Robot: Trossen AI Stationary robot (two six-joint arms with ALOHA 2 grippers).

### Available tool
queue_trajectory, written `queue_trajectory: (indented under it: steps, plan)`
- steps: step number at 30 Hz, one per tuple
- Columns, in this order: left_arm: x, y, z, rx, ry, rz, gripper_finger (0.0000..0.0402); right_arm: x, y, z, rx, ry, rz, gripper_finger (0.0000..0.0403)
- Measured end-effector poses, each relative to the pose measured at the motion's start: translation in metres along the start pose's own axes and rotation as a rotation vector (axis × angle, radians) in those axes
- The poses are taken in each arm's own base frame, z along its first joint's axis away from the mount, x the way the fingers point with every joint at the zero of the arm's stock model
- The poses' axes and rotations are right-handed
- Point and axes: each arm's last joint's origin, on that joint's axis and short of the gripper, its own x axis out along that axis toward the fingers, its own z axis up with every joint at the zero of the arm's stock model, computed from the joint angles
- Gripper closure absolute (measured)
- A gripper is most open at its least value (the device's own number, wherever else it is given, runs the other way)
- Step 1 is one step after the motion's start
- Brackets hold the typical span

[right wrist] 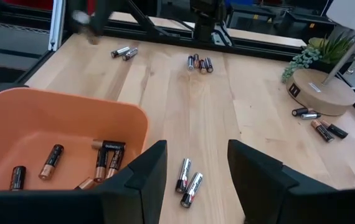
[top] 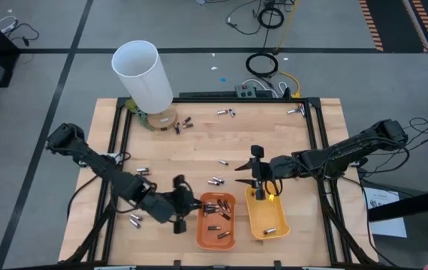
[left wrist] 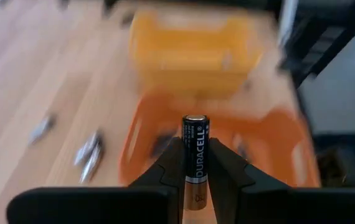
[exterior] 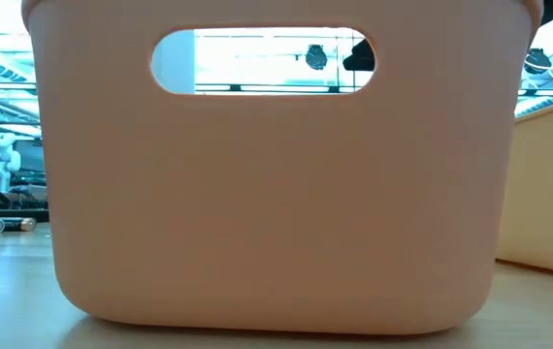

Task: Sort batteries

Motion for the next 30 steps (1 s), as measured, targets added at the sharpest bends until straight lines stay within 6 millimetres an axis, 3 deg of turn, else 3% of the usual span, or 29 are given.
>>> queue_trajectory:
  steps: [5,15,23,30]
  plan:
    - [0.022,0.000,0.005,0.051,-0.034,-0.109,0.0352,0.000,0.000,0.000,0.019,0.003,0.000,0.0243]
    - [0.072,0.020,-0.018,0.034,0.148,-0.156,0.0352,0.000,0.000,-0.001,0.040,0.009,0.001,0.0243]
    - [0.081,0.032,-0.018,0.009,0.175,-0.162,0.0351,0.000,0.000,-0.003,0.063,0.036,0.000,0.0243]
    - [0.081,0.033,-0.018,0.009,0.178,-0.162,0.0324,0.000,0.000,-0.003,0.064,0.035,0.000,0.0243]
